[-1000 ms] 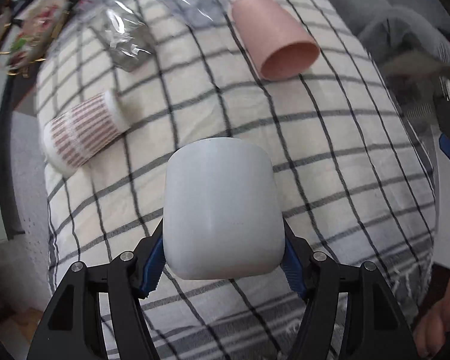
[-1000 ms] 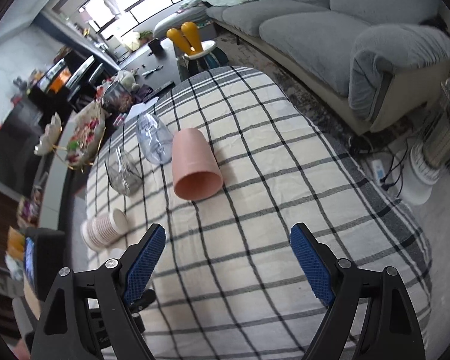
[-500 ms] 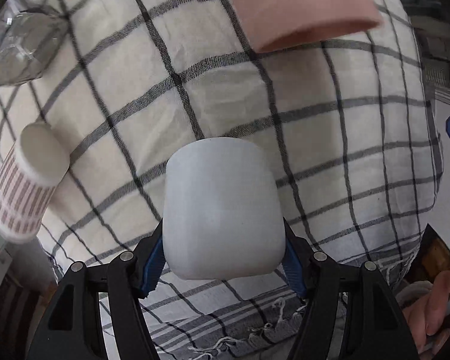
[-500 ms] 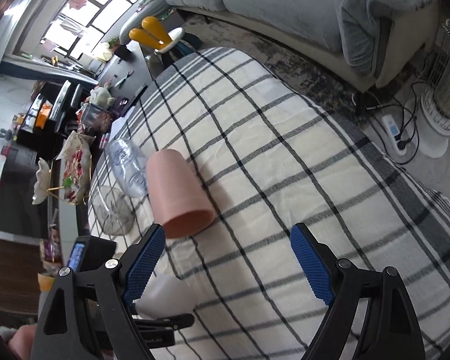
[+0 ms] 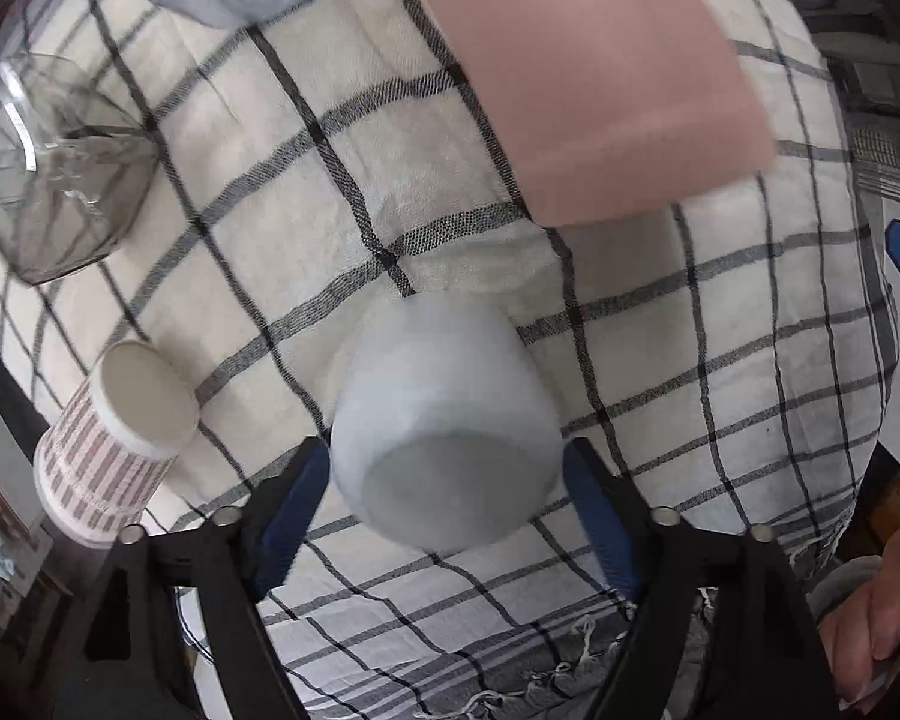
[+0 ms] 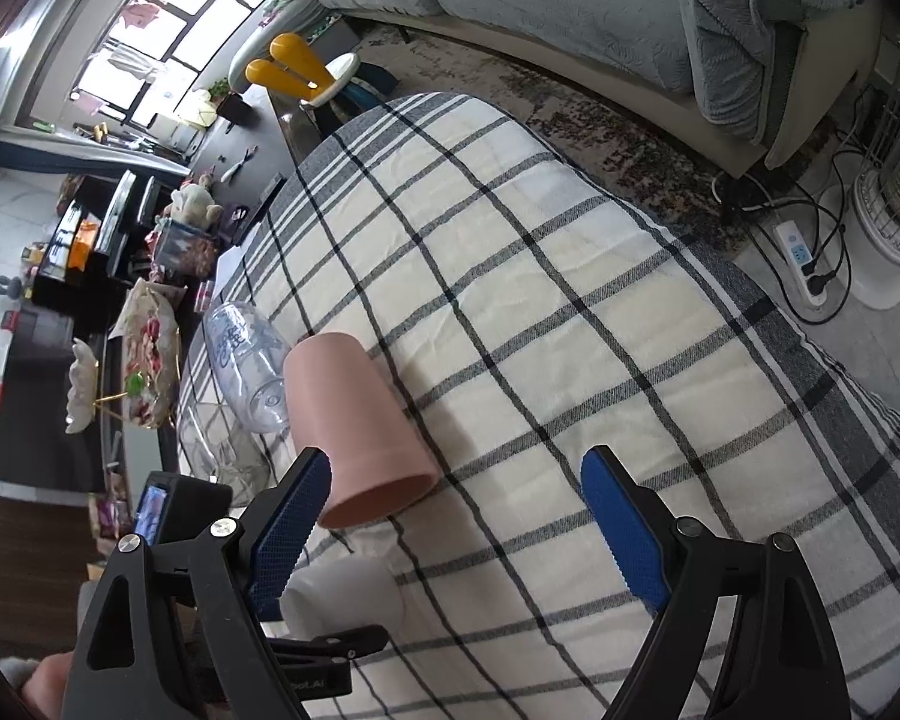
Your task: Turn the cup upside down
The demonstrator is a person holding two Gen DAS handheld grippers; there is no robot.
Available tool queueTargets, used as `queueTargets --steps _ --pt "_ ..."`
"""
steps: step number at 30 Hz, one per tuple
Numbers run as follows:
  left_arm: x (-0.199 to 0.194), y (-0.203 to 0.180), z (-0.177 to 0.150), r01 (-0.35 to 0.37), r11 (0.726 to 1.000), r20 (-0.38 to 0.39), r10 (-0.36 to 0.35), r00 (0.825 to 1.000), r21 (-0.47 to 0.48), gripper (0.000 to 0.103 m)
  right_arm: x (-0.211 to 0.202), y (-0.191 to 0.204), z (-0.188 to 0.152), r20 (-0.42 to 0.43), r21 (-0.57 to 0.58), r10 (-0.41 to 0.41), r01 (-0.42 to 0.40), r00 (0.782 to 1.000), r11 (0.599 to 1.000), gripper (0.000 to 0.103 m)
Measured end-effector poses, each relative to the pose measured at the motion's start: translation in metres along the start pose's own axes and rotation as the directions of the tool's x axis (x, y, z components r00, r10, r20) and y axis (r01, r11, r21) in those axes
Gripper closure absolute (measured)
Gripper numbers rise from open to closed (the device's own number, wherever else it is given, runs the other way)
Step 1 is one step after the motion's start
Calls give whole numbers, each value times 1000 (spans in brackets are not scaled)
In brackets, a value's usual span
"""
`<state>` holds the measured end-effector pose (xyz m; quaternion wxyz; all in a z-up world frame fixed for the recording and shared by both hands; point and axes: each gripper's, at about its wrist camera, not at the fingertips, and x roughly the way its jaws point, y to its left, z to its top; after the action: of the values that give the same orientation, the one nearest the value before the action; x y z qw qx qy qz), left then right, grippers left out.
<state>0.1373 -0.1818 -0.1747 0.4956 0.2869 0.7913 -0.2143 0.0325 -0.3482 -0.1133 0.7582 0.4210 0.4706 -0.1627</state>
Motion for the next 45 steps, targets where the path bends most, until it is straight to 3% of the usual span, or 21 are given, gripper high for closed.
queueTargets --steps 5,9,14,15,18,21,23,26,33,36,45 --pt "-26 -1 -41 -4 1000 135 7 991 -19 21 -25 8 -11 40 -58 1 2 999 998 17" --pt "-53 1 -90 12 996 303 15 953 -88 21 -48 26 -27 75 -151 -5 17 997 988 17" --pt "-75 6 -138 51 981 510 53 858 -188 17 -78 54 -51 154 -292 -27 72 988 954 17" --pt "-81 9 -153 55 974 554 77 829 -218 17 -85 61 -57 176 -321 -28 84 984 943 17" --pt "-92 19 -180 74 957 635 127 762 -280 16 -101 74 -72 220 -379 -27 111 975 919 17" --pt "-94 27 -208 101 934 704 184 686 -342 16 -115 90 -88 262 -436 -25 141 965 889 17" --pt "-95 34 -230 110 916 749 242 617 -386 15 -121 100 -98 283 -475 -18 156 959 866 16" --pt "-94 41 -258 121 887 778 318 542 -446 9 -128 115 -117 319 -530 -5 183 948 828 16" --pt "-87 55 -297 187 840 800 382 462 -509 3 -134 138 -151 375 -614 53 206 925 762 16" --pt "-86 56 -312 207 821 808 420 414 -532 0 -136 144 -162 394 -639 67 220 917 737 16" --pt "-95 49 -332 217 807 818 466 336 -549 0 -149 146 -179 446 -650 105 241 889 721 14"
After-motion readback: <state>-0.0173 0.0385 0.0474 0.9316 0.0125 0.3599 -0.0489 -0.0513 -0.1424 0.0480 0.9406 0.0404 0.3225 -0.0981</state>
